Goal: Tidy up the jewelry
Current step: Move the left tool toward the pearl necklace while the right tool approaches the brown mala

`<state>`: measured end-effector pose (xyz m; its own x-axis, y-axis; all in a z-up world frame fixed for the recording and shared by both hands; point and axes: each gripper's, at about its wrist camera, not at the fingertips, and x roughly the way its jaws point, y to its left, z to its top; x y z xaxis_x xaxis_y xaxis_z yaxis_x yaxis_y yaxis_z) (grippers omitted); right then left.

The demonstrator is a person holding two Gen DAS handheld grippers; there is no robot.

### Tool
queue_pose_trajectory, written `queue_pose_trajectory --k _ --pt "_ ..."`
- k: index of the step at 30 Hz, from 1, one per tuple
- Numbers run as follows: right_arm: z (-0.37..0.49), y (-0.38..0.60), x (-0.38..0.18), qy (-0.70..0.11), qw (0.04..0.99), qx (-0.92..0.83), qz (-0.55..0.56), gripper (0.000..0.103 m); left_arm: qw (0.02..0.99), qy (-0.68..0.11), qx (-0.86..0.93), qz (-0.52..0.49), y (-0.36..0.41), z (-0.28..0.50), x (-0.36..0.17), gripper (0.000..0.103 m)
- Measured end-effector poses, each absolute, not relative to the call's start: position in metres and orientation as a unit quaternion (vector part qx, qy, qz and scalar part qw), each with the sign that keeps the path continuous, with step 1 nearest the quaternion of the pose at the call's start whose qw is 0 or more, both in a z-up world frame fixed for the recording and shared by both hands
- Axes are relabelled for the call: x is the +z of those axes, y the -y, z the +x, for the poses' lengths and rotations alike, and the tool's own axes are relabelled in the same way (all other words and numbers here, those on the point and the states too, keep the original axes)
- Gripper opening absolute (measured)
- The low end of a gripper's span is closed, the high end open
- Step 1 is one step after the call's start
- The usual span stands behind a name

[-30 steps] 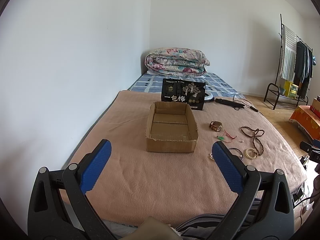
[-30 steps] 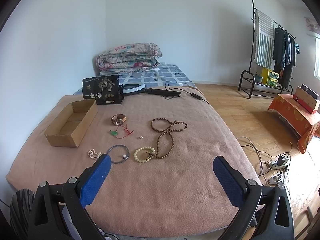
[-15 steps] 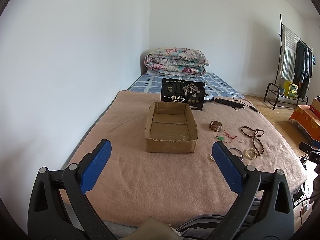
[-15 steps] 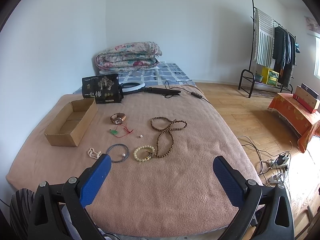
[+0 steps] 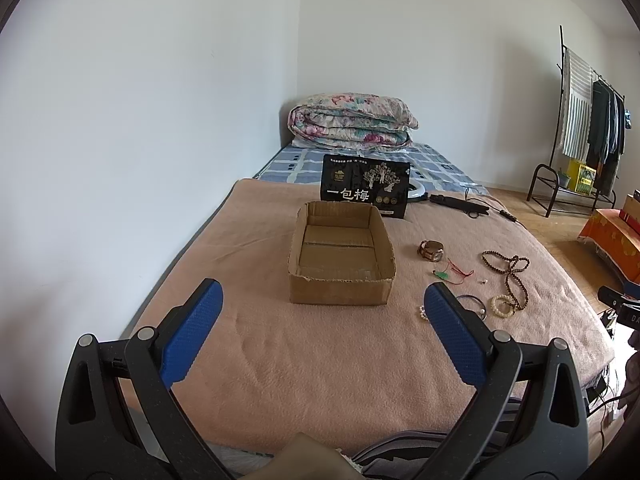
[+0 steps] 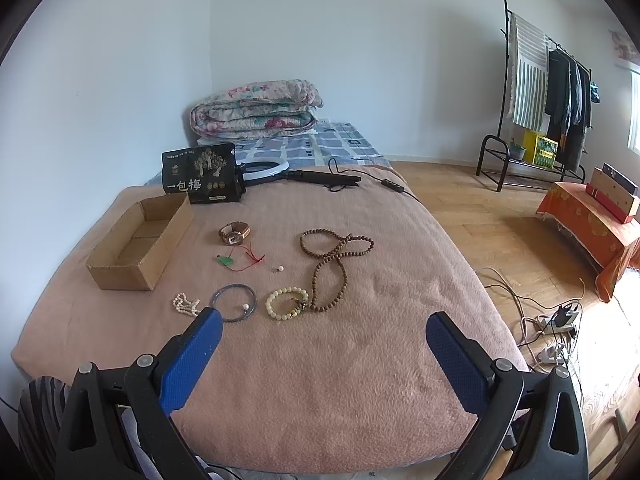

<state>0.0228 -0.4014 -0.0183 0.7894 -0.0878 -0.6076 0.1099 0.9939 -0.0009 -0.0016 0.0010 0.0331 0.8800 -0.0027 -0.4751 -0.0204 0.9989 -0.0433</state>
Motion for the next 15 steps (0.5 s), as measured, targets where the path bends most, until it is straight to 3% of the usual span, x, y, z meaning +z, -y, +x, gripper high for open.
queue_pose_trajectory --k 15 --pt "0.028 0.416 -0.026 -0.327 0.943 -0.062 0.013 0.103 0.968 -0.250 -0.001 -0.023 0.004 0.001 0.034 0.102"
